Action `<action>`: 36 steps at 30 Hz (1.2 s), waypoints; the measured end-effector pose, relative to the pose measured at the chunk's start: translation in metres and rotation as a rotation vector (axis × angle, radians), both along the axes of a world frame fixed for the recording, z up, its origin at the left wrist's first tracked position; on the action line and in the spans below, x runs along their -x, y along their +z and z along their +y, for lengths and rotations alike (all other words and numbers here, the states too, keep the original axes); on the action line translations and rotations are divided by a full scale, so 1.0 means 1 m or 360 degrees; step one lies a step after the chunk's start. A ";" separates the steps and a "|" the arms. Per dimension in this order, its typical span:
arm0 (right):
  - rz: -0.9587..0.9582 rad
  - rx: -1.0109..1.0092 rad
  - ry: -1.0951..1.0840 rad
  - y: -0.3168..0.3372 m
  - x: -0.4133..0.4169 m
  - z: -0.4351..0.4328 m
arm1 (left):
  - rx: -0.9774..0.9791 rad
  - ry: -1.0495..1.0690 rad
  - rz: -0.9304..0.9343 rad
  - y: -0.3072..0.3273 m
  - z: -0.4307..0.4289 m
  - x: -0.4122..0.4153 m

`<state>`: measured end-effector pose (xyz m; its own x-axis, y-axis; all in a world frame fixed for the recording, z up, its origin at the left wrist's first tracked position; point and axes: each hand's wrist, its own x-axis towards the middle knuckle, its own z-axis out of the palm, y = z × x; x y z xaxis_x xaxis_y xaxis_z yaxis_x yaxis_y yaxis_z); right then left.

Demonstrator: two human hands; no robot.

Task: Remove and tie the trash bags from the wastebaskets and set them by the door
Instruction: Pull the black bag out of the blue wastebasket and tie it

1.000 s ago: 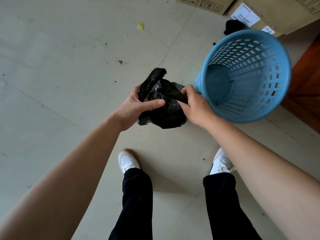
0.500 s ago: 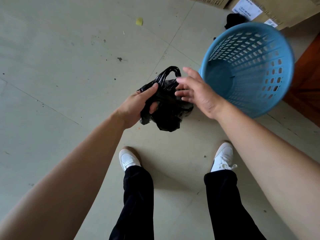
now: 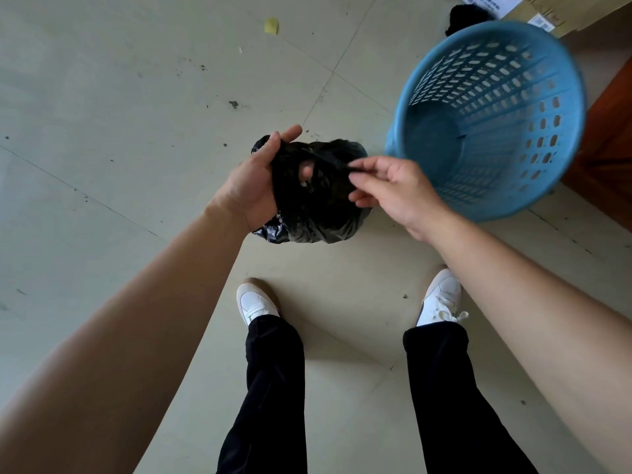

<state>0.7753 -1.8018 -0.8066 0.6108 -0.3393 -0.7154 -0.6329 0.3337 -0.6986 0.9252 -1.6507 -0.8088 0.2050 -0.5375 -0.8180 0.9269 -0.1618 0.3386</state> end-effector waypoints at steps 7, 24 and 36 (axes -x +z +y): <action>0.0180 0.0075 0.0635 -0.009 0.004 0.021 | -0.0031 -0.0264 -0.0050 0.005 0.003 0.008; 0.0184 0.0799 0.1075 -0.040 -0.022 0.007 | -0.0857 -0.0387 -0.1029 0.003 0.011 0.009; 0.0355 0.0135 0.0821 -0.054 0.012 0.032 | -0.0665 0.0894 -0.0164 -0.011 0.011 0.031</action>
<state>0.7630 -1.7701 -0.8601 0.5496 -0.0987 -0.8296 -0.8346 -0.1093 -0.5399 0.8942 -1.6396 -0.8197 0.4469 0.0267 -0.8942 0.8748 0.1960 0.4430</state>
